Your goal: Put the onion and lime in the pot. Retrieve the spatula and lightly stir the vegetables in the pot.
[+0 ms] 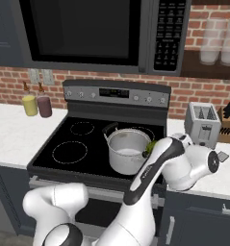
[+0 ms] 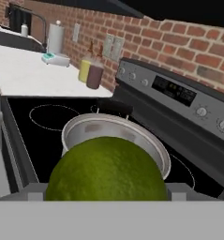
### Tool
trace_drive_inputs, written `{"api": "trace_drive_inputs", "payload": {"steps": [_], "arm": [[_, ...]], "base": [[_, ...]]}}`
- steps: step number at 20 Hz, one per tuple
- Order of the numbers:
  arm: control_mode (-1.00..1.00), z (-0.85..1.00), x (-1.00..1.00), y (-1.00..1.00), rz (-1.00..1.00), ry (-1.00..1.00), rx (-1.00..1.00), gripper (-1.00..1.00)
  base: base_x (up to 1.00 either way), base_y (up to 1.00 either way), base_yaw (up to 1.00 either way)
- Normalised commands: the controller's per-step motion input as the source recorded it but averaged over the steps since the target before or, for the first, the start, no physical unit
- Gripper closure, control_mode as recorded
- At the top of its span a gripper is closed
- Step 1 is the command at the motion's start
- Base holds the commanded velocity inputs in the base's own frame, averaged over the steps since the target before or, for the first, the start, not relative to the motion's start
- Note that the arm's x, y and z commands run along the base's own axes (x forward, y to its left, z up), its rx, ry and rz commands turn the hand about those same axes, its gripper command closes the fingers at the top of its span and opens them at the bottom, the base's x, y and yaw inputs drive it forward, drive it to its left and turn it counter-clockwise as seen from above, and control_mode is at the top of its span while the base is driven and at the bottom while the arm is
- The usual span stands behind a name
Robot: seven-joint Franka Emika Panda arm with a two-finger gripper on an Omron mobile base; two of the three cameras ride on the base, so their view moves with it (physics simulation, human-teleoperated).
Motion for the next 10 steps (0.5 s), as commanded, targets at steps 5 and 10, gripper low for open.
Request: {"api": "trace_drive_inputs", "payload": {"steps": [5,10], "arm": [[-1.00,0.50,0.00,0.30,-0.08,0.09,0.00,1.00],[-1.00,0.21,0.00,0.28,-0.09,0.19,-0.07,1.00]], "base": [[0.00,0.00,0.00],[0.00,0.00,0.00]]}}
